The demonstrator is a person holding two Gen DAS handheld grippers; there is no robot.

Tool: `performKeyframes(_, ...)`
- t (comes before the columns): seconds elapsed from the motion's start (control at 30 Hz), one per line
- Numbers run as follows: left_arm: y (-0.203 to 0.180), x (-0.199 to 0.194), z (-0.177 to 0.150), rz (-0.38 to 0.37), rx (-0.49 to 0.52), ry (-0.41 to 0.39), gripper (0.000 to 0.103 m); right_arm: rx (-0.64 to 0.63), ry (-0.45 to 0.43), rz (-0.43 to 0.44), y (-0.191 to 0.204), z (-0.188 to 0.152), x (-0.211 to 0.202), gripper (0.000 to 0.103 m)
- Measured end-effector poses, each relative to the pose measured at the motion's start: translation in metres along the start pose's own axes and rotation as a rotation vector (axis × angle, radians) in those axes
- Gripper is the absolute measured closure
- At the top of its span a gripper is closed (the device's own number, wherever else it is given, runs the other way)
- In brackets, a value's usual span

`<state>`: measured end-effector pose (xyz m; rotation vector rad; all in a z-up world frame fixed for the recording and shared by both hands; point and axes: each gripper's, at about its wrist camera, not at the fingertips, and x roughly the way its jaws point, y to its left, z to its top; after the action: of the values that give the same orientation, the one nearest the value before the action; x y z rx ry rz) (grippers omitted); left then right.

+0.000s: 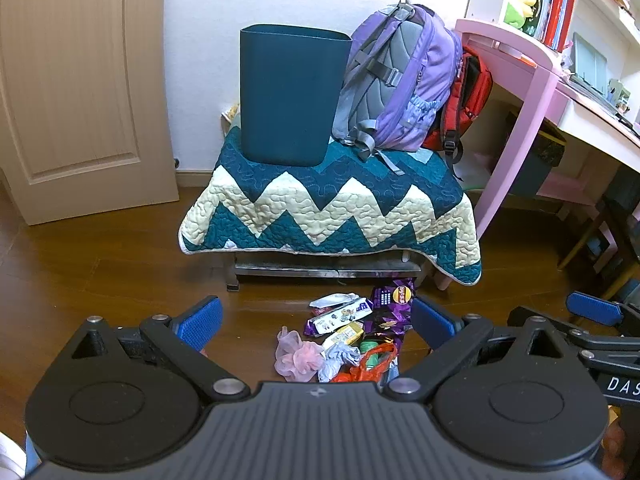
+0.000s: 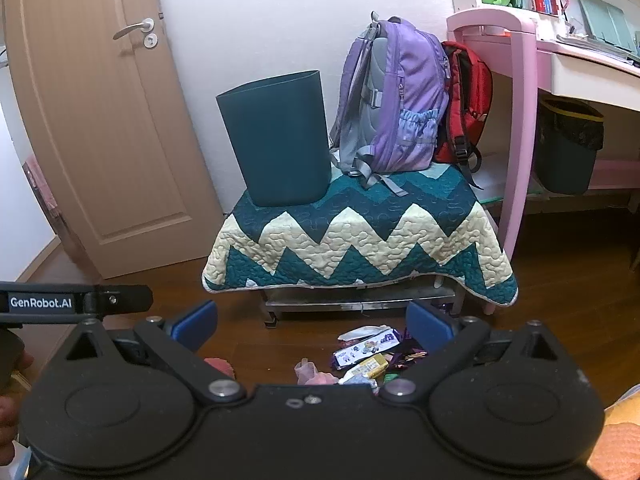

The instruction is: Collect trash

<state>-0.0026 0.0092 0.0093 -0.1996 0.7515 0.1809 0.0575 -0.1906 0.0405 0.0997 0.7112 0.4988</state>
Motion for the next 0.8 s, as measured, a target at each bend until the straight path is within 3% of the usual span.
performKeyframes(0.8,0.0017,-0.0037,0.0008,0.005,-0.005,-0.005,0.002,0.0,0.002,-0.005,-0.0005,-0.0003,-0.0002,0.003)
